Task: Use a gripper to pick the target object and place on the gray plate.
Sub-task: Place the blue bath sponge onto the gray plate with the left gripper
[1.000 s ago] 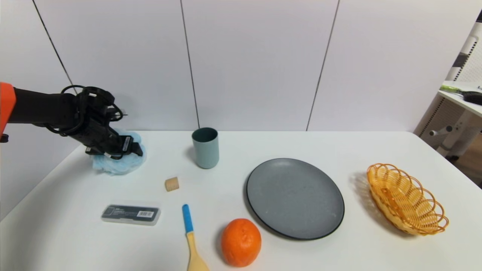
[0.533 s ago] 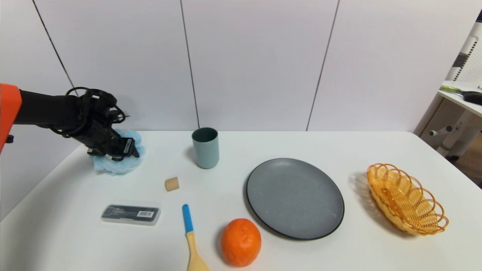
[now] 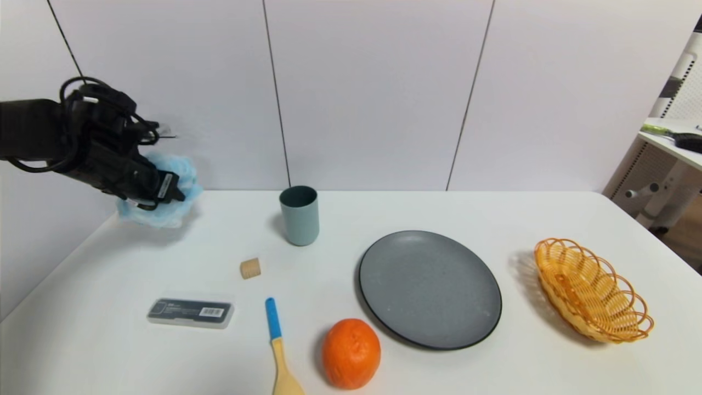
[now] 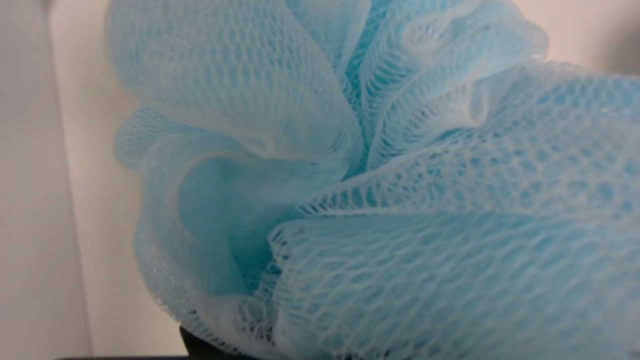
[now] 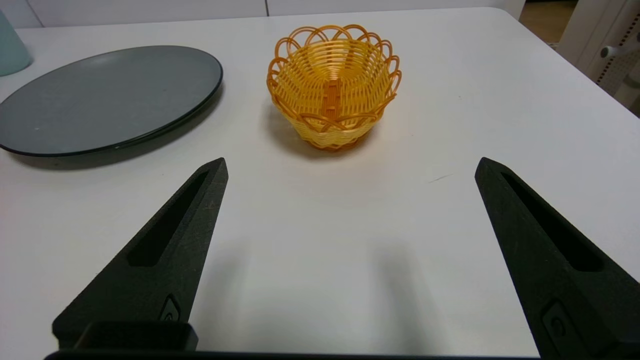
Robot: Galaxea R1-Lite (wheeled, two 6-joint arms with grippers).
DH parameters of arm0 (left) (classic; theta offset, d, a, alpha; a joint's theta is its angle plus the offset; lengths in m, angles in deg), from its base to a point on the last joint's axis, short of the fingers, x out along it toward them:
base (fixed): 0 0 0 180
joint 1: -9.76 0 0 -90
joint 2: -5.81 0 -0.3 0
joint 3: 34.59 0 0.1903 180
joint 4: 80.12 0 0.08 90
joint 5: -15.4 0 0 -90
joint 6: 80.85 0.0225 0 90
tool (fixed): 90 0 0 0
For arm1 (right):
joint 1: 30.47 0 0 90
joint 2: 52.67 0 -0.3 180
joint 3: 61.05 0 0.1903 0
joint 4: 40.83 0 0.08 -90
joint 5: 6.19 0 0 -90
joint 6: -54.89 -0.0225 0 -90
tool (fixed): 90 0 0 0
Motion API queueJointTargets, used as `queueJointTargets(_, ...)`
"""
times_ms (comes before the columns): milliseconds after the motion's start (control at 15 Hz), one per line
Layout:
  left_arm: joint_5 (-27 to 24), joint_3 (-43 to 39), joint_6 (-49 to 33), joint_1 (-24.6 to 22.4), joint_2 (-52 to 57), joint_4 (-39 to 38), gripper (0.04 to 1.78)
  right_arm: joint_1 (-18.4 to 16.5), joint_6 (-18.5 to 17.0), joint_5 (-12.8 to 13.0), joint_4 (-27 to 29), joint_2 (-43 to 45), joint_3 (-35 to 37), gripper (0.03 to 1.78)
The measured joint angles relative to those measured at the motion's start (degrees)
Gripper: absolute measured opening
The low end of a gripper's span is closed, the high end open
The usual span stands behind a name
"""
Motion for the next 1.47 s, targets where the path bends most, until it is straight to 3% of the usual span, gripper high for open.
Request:
queueJointTargets(200,-8.8,-2.85,2.68,3.57,9.4,-0.22,0.78,0.0,0.02,0.0,0.0,0.0,0.0,1.71)
queueJointTargets(467,-16.49,-4.8,4.97,16.91,15.69,-3.15,0.78,0.0,0.02,0.0,0.02,0.0,0.0,1.71)
queueJointTargets(867,-17.12,-5.02,5.08,39.23,9.7,-13.53,0.78,0.0,-0.01,0.0,0.02,0.0,0.0,1.71)
queueJointTargets(1067,-17.07,-4.66,4.97,45.3,2.35,-19.38,0.78,-0.05,0.02,0.0,0.0,0.0,0.0,1.71)
queueJointTargets(1400,-17.13,-0.59,4.52,51.2,-9.84,-24.83,0.77,0.0,0.02,0.0,0.02,0.0,0.0,1.71)
queueJointTargets(1467,-17.12,0.4,4.28,51.69,-11.58,-24.87,0.87,0.0,-0.01,0.0,0.02,0.0,0.0,1.71)
